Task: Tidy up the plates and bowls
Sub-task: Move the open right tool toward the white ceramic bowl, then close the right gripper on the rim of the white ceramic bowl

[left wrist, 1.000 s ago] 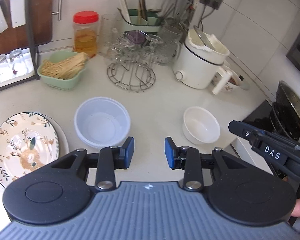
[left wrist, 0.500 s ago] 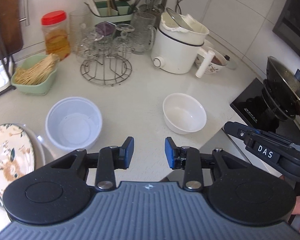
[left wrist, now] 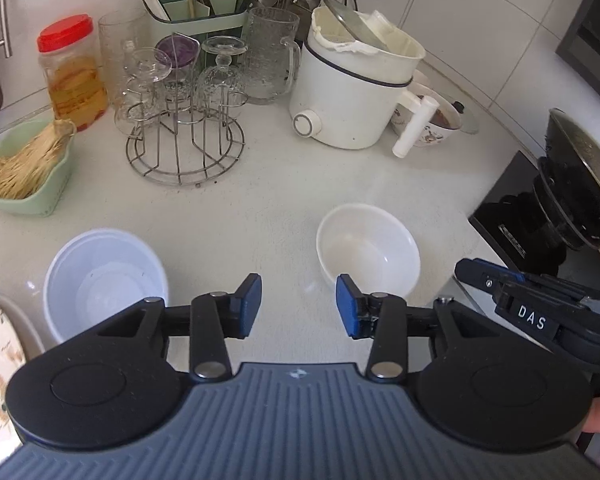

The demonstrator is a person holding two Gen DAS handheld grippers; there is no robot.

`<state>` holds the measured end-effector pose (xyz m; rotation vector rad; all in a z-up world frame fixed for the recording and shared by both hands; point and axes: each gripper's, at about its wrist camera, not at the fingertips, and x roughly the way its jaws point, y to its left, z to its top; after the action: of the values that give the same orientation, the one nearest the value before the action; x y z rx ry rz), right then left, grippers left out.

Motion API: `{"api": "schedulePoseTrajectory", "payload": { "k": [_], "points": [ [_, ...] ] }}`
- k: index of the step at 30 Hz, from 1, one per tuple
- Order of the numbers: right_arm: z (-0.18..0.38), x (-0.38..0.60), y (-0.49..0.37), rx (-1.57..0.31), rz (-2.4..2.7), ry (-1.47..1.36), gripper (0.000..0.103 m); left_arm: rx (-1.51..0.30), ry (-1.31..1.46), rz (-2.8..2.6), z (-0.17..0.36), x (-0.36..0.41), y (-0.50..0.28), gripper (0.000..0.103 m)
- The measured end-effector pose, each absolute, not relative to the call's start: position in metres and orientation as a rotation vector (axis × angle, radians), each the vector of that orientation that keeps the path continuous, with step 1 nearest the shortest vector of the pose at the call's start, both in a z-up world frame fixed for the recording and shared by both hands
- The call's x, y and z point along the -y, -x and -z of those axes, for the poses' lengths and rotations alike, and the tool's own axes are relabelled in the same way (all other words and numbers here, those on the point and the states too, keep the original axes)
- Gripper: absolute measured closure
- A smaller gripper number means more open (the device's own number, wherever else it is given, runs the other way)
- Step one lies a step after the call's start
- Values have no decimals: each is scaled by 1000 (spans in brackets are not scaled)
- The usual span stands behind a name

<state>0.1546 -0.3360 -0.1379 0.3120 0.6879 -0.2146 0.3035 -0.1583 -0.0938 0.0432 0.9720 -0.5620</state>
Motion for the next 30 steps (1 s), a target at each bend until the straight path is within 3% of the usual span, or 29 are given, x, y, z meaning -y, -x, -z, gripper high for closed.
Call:
{"api": "schedulePoseTrajectory", "payload": {
  "k": [1, 3, 5, 22, 27, 30],
  "points": [
    [139, 339, -159, -695, 210, -311, 88, -973, -50, 561, 96, 163, -309, 56],
    [142, 345, -166, -695, 214, -305, 59, -977, -56, 565, 100, 171, -319, 56],
    [145, 350, -174, -697, 223, -302, 51, -985, -61, 568, 104, 178, -329, 56],
    [197, 389, -228, -844, 205, -366, 53, -1152, -44, 595, 160, 233, -386, 56],
    [204, 394, -238, -863, 211, -371, 65, -1187, -46, 595, 170, 240, -398, 57],
    [207, 396, -243, -866, 203, -376, 72, -1192, -47, 604, 173, 244, -401, 62]
  ]
}}
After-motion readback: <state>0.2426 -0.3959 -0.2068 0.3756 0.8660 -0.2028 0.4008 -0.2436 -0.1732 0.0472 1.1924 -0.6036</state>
